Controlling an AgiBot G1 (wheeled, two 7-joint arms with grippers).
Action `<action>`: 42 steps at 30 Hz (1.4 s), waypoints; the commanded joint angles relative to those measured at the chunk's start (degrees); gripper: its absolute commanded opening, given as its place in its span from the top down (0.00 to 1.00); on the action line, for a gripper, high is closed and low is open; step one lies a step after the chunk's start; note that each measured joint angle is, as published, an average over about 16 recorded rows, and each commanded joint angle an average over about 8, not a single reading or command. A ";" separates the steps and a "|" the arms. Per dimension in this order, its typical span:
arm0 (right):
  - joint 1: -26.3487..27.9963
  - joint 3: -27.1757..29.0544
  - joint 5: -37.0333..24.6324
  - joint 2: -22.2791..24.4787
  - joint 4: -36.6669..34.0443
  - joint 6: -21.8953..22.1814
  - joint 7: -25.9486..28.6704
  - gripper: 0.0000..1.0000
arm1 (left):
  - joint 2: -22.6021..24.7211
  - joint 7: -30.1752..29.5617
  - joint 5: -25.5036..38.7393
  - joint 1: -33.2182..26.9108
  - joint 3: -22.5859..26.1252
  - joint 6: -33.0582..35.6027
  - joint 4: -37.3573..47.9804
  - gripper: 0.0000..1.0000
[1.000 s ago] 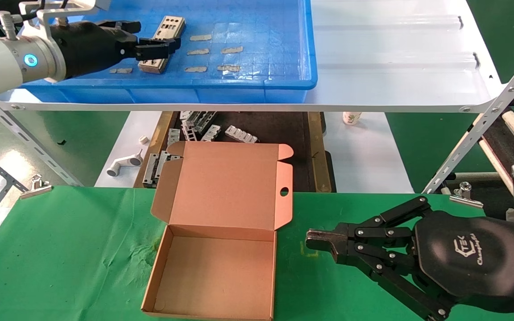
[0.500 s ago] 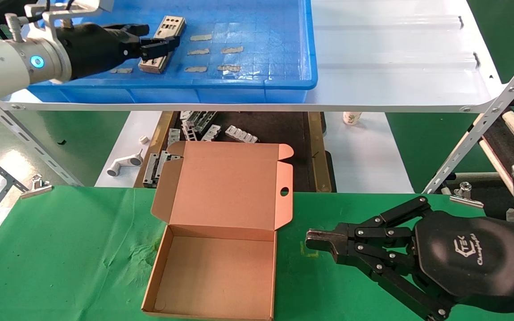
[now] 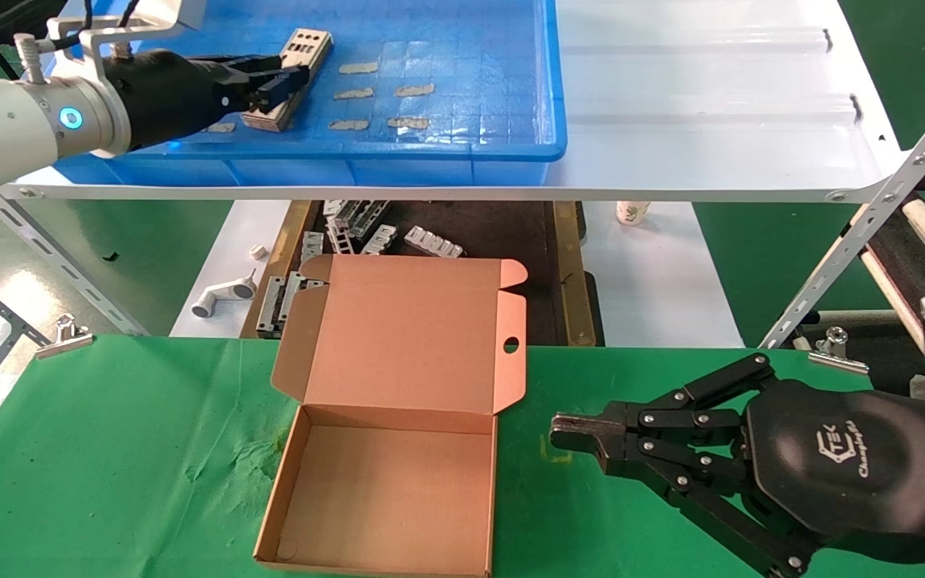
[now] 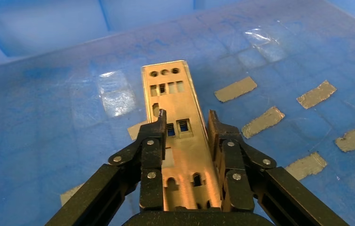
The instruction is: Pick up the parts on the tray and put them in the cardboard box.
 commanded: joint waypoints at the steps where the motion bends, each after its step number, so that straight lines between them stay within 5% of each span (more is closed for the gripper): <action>1: 0.00 -0.01 0.00 0.00 0.00 0.00 0.00 1.00 | -0.07 -0.15 0.13 0.04 0.03 -0.13 -0.13 1.00; 24: 0.02 -0.09 0.06 0.04 0.00 0.04 -0.04 1.00 | -2.38 0.80 -2.42 0.72 -1.73 0.23 -6.51 1.00; 42: 0.03 -0.15 0.10 0.06 0.00 0.06 -0.07 1.00 | -16.45 10.94 -20.06 5.93 -8.89 19.12 -29.19 1.00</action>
